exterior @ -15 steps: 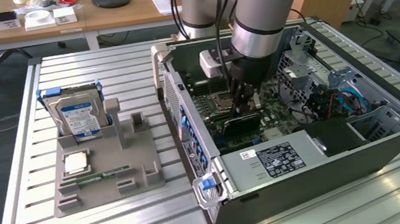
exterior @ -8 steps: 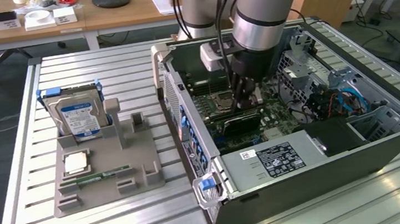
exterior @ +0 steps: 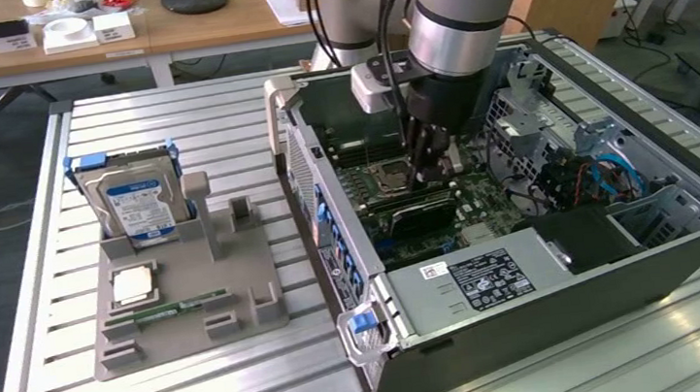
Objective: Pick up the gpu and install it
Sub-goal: 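Press down on the gpu until it lock into place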
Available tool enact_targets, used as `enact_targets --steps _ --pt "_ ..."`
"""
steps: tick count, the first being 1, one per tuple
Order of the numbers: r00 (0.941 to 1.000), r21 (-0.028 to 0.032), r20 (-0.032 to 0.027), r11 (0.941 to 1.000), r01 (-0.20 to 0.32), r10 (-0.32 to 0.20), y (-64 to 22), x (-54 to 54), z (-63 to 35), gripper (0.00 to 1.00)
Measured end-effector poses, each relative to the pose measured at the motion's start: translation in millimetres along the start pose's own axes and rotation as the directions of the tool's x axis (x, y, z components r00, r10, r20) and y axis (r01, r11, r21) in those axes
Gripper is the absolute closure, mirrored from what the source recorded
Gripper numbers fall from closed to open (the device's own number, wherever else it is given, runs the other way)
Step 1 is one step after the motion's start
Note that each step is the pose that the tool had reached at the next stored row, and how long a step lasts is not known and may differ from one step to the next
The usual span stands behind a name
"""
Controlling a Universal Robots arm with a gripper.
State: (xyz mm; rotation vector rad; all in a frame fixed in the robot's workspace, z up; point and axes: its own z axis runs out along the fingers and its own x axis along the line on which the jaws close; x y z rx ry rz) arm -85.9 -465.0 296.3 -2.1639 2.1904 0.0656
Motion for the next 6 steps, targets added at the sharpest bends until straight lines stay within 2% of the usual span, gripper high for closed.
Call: enact_targets --steps 6 --pt "1.0000 0.0000 -0.0001 1.0000 0.000 0.000 0.0 0.0 -0.1 0.89"
